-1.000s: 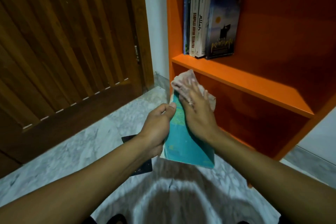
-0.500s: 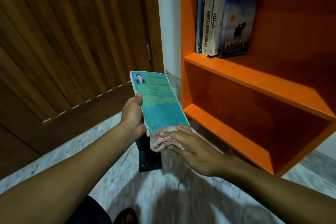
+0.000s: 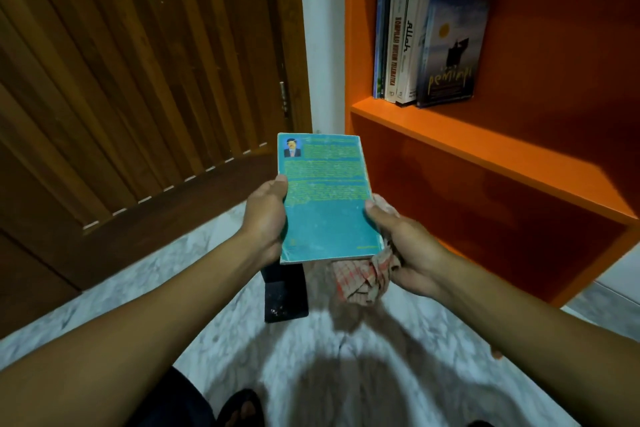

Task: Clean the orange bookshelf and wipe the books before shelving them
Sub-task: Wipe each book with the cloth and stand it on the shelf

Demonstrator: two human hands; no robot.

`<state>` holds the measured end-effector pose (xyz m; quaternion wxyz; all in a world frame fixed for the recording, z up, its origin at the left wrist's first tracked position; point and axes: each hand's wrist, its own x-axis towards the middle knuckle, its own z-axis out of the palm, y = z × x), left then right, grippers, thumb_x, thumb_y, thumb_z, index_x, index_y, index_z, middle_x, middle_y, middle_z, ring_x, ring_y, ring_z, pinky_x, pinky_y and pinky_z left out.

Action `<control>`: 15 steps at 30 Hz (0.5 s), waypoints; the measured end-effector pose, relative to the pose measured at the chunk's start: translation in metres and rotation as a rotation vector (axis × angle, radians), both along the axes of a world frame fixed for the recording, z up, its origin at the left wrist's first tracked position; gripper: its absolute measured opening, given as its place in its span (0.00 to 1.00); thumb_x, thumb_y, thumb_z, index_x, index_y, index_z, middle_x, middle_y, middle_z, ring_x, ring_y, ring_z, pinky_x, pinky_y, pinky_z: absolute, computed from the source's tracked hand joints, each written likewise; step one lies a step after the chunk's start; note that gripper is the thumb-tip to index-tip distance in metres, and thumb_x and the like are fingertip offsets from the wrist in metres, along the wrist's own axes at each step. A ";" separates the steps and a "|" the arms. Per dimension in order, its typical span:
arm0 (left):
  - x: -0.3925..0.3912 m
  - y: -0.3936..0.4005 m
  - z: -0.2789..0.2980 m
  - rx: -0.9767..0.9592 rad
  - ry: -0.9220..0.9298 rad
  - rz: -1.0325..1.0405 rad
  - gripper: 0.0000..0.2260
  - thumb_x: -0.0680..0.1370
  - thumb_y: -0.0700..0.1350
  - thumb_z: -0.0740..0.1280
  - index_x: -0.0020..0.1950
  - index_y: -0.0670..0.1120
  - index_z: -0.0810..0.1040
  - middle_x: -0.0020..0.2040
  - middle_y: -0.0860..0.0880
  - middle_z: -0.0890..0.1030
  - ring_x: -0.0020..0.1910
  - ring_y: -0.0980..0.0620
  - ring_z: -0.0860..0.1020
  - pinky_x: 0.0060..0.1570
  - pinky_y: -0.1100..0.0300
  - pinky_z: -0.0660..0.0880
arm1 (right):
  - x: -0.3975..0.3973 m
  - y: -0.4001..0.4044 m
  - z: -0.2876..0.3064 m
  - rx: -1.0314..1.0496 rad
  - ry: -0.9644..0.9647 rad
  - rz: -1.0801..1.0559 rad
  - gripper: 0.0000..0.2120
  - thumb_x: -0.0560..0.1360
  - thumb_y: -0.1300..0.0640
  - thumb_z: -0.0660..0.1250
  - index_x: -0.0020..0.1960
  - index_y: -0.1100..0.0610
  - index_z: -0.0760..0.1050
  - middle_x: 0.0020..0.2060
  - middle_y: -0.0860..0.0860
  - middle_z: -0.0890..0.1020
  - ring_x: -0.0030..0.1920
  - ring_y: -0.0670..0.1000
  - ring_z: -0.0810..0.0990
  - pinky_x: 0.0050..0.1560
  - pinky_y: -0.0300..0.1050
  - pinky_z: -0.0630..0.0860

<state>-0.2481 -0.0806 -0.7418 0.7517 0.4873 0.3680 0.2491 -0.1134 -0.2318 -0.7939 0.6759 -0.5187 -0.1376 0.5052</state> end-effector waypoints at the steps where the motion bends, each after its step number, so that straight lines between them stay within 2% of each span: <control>1: 0.002 -0.004 -0.001 0.039 0.037 0.001 0.16 0.85 0.51 0.56 0.64 0.43 0.74 0.55 0.42 0.85 0.52 0.40 0.84 0.53 0.40 0.80 | -0.001 0.001 -0.001 0.058 -0.028 -0.003 0.31 0.75 0.49 0.72 0.75 0.46 0.65 0.69 0.50 0.77 0.67 0.56 0.77 0.70 0.64 0.67; 3: 0.006 -0.006 -0.004 0.240 0.162 0.007 0.14 0.85 0.49 0.57 0.67 0.44 0.71 0.61 0.46 0.82 0.54 0.44 0.83 0.55 0.46 0.80 | -0.005 0.004 0.001 0.130 -0.116 -0.042 0.26 0.79 0.59 0.67 0.75 0.53 0.65 0.65 0.54 0.79 0.63 0.57 0.80 0.68 0.62 0.72; 5: 0.007 -0.012 0.000 0.541 0.244 -0.005 0.19 0.84 0.47 0.61 0.74 0.49 0.64 0.66 0.57 0.72 0.61 0.51 0.78 0.56 0.53 0.77 | -0.009 0.005 0.010 0.178 -0.265 -0.148 0.22 0.79 0.64 0.66 0.72 0.54 0.68 0.62 0.50 0.81 0.58 0.48 0.83 0.60 0.51 0.79; 6: 0.009 -0.017 0.001 0.619 0.217 -0.043 0.23 0.83 0.47 0.62 0.77 0.51 0.60 0.66 0.58 0.69 0.62 0.54 0.75 0.56 0.56 0.75 | -0.013 0.005 0.017 0.168 -0.383 -0.228 0.21 0.79 0.64 0.67 0.68 0.51 0.69 0.60 0.46 0.81 0.54 0.42 0.83 0.54 0.44 0.81; 7: 0.010 -0.023 0.004 0.615 0.155 -0.102 0.27 0.83 0.49 0.63 0.79 0.53 0.56 0.66 0.59 0.68 0.62 0.56 0.74 0.55 0.58 0.74 | -0.018 0.003 0.023 0.127 -0.541 -0.285 0.19 0.78 0.63 0.68 0.64 0.48 0.70 0.57 0.44 0.81 0.52 0.40 0.83 0.48 0.42 0.82; 9: 0.015 -0.038 0.007 0.458 0.075 -0.269 0.32 0.82 0.53 0.63 0.80 0.59 0.48 0.65 0.59 0.71 0.59 0.55 0.75 0.50 0.57 0.76 | -0.032 -0.005 0.033 -0.013 -0.930 -0.300 0.14 0.77 0.58 0.69 0.57 0.44 0.70 0.50 0.41 0.81 0.46 0.37 0.82 0.43 0.40 0.80; 10: 0.017 -0.044 0.006 0.368 0.052 -0.316 0.32 0.81 0.55 0.63 0.79 0.62 0.48 0.63 0.58 0.74 0.56 0.53 0.77 0.46 0.54 0.78 | -0.042 -0.011 0.033 -0.048 -1.101 -0.276 0.12 0.78 0.58 0.69 0.55 0.45 0.69 0.45 0.39 0.79 0.43 0.34 0.80 0.39 0.33 0.76; 11: 0.020 -0.048 0.004 0.294 0.024 -0.310 0.29 0.81 0.54 0.64 0.77 0.63 0.52 0.60 0.55 0.78 0.54 0.50 0.79 0.41 0.53 0.80 | -0.051 -0.015 0.032 -0.068 -1.227 -0.260 0.11 0.78 0.57 0.68 0.55 0.46 0.68 0.41 0.37 0.77 0.40 0.32 0.78 0.35 0.28 0.70; 13: 0.025 -0.050 0.000 0.220 -0.020 -0.161 0.19 0.82 0.50 0.64 0.72 0.54 0.64 0.50 0.49 0.81 0.48 0.47 0.82 0.34 0.57 0.79 | -0.064 -0.019 0.029 -0.084 -1.364 -0.228 0.10 0.79 0.55 0.67 0.58 0.49 0.70 0.41 0.38 0.77 0.40 0.33 0.76 0.36 0.26 0.68; 14: 0.026 -0.049 -0.001 0.183 -0.041 -0.076 0.15 0.83 0.47 0.62 0.69 0.49 0.68 0.47 0.47 0.81 0.45 0.47 0.82 0.33 0.58 0.78 | -0.068 -0.019 0.025 -0.080 -1.420 -0.215 0.12 0.78 0.54 0.67 0.61 0.50 0.71 0.46 0.40 0.80 0.43 0.35 0.77 0.41 0.28 0.70; 15: 0.027 -0.048 0.000 0.134 -0.081 -0.008 0.11 0.83 0.42 0.60 0.66 0.45 0.71 0.45 0.46 0.81 0.43 0.47 0.83 0.35 0.57 0.79 | -0.070 -0.019 0.021 -0.077 -1.471 -0.187 0.14 0.78 0.52 0.66 0.64 0.50 0.72 0.52 0.42 0.81 0.50 0.39 0.79 0.48 0.35 0.74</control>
